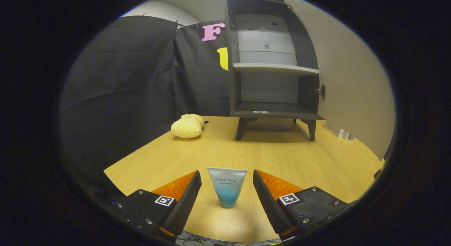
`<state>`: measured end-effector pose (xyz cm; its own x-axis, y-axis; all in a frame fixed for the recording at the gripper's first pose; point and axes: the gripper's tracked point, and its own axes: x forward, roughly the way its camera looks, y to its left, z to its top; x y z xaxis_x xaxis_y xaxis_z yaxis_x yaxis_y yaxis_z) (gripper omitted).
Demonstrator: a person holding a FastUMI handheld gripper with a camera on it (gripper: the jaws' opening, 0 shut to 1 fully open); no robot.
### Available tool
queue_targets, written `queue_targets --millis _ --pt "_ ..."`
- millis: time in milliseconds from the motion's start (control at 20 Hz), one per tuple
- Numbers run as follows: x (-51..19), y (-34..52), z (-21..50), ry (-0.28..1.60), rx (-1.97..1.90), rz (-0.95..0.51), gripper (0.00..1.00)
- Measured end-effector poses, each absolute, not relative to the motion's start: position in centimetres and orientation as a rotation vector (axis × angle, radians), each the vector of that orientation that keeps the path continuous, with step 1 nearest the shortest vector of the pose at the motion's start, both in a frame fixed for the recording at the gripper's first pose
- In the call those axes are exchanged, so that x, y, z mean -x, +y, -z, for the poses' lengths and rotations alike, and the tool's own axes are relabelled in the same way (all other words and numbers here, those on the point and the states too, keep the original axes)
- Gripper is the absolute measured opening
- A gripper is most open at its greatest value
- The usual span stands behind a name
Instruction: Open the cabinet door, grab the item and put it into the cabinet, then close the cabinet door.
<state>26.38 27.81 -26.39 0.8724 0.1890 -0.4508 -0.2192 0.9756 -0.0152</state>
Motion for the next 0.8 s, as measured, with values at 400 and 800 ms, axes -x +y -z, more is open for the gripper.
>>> queue_targets --millis 400,800 --pt "-26.7 27.8 28.4 0.519 0.085 -0.197 0.54" --pt "-27.8 26.8 22.3 0.478 0.076 -0.213 0.53"
